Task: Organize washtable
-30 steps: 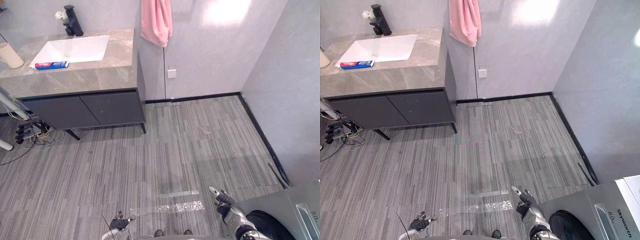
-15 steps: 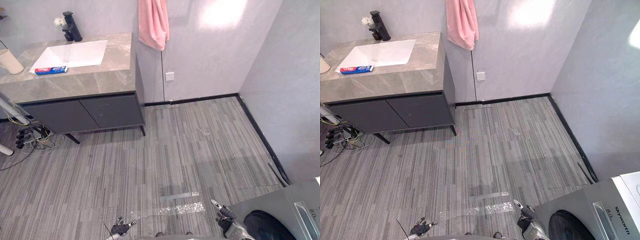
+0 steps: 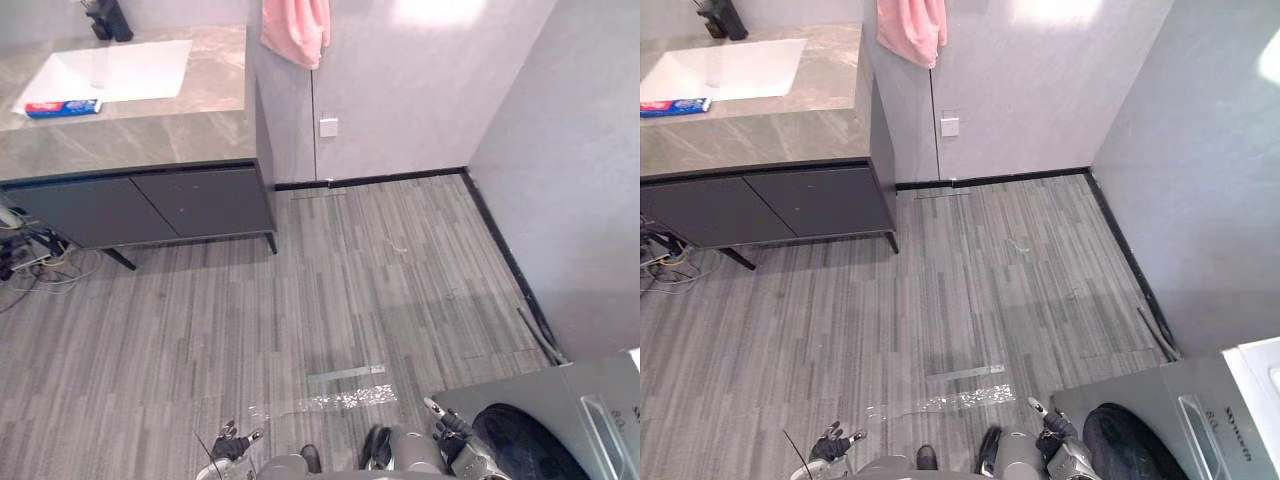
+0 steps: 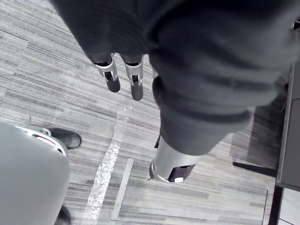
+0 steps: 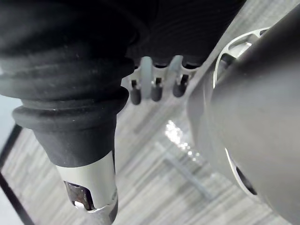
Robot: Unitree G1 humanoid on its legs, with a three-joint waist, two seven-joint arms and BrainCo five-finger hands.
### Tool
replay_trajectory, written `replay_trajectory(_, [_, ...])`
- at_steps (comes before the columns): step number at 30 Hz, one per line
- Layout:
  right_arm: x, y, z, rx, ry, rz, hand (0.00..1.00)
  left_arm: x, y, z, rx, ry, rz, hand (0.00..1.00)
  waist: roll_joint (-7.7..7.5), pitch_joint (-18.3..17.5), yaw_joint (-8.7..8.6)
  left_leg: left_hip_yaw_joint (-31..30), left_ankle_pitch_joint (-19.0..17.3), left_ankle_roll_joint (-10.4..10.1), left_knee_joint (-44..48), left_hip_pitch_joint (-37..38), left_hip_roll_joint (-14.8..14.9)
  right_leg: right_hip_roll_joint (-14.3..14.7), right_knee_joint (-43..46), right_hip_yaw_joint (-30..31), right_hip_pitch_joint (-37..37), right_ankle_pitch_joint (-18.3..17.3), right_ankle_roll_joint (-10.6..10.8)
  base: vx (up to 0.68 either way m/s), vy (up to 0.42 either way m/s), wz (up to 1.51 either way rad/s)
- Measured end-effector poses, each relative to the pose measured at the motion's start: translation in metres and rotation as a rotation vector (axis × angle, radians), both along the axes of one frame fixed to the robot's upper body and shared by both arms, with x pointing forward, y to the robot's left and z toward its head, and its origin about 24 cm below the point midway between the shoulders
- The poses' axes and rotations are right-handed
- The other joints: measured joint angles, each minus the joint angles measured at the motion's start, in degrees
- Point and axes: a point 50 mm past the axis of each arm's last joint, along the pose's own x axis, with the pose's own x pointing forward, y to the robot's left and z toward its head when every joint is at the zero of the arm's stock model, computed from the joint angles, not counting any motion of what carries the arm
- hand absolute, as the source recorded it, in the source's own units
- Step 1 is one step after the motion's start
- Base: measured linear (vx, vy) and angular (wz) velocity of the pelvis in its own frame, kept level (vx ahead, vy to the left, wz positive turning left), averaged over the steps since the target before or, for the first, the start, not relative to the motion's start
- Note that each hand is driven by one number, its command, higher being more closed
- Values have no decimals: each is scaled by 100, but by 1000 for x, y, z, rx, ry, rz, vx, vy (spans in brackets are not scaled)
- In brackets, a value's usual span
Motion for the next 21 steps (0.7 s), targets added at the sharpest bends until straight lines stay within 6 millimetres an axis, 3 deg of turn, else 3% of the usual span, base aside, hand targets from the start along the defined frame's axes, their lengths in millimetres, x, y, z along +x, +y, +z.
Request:
replay_trajectory(1, [0,-1,0,-3,1,5,0,1,2,1,7,-1,-2,0,-6,7,0,-24,-67,-110,-22,61,144,-4,-373,-82,-113,211,30,355,-101,6])
replay_trajectory(3, [-3,-2,-1,-11,16,13,0,4,3,1,24,1,-25,0,-104,72,-25,-73,-226,-365,-141,435,369,-133,-1222,-158,-373,985,114,557,-217,16])
replay_trajectory(5, [-12,-3,-4,-16,42,12,0,9,2,1,32,0,-33,0,-159,104,-76,-159,-399,-552,-174,678,466,-305,-1274,-123,-518,1253,95,573,-319,50])
replay_trajectory(6, [-12,-6,-3,-9,29,-22,0,5,1,1,33,6,-25,0,-82,85,-211,-250,-530,-709,-181,835,700,-319,-850,-74,-596,1349,-42,697,-416,91])
replay_trajectory(7, [-10,-7,-2,-15,27,-14,0,4,4,1,39,4,-4,0,-108,55,-294,-462,-551,-804,368,724,855,-280,-346,-61,-678,1568,-461,621,-408,71])
replay_trajectory(8, [-6,-8,-1,-21,23,-7,0,7,0,1,31,-6,1,0,-27,66,-286,-527,-494,-843,897,490,1009,-191,-200,-105,-669,1386,-606,669,-475,19])
replay_trajectory(9, [-1,-11,1,-34,9,8,0,6,-6,0,6,-10,33,0,89,93,-164,-653,-88,-619,2107,-99,1235,33,-230,-142,-513,1178,-713,677,-511,-29])
replay_trajectory(10, [2,-13,3,-43,5,17,0,3,-12,-1,-23,-8,72,0,222,138,-55,-686,878,-297,3416,-689,1491,317,-575,-139,-111,1041,-798,686,-457,-37])
replay_trajectory(11, [2,-12,2,-47,12,31,0,2,-14,-1,-41,-18,109,0,228,173,19,-681,1092,-302,4018,-969,1648,495,-820,-128,130,1028,-826,702,-397,-46])
replay_trajectory(12, [3,-10,2,-48,27,33,0,4,-11,1,-40,-37,131,0,244,193,71,-560,830,-248,4994,-1344,1821,746,-1204,-5,647,997,-876,684,-365,-57])
replay_trajectory(13, [13,-3,3,-36,12,52,0,8,-5,3,-32,-58,141,0,133,261,150,-304,523,-283,5426,-1519,1815,858,-1488,188,1162,987,-891,790,-425,-66])
replay_trajectory(16, [32,2,10,-30,-40,68,0,19,-3,10,-34,-124,168,0,-94,377,218,214,188,-467,5193,-1938,1683,909,-1928,458,1916,987,-890,556,-249,-54])
replay_trajectory(17, [44,3,15,-38,-72,82,0,25,-2,14,-37,-167,185,0,-149,408,345,375,138,-462,4694,-2276,1553,915,-2056,642,2144,985,-885,652,-142,-87])
replay_trajectory(19, [63,5,25,-49,-138,91,0,26,0,16,-43,-189,214,0,-191,433,415,393,143,-457,3596,-2617,1207,884,-2142,766,2427,844,-654,540,-26,-81])
replay_trajectory(20, [66,4,28,-56,-161,92,0,26,0,16,-45,-188,216,0,-185,432,493,255,252,-442,2476,-2703,880,844,-2201,833,2679,691,-409,450,96,-61])
replay_trajectory(21, [65,4,28,-58,-162,92,0,21,-1,15,-48,-176,222,0,-171,421,503,43,703,-316,1268,-2662,510,812,-2305,826,2990,543,-184,590,182,-57])
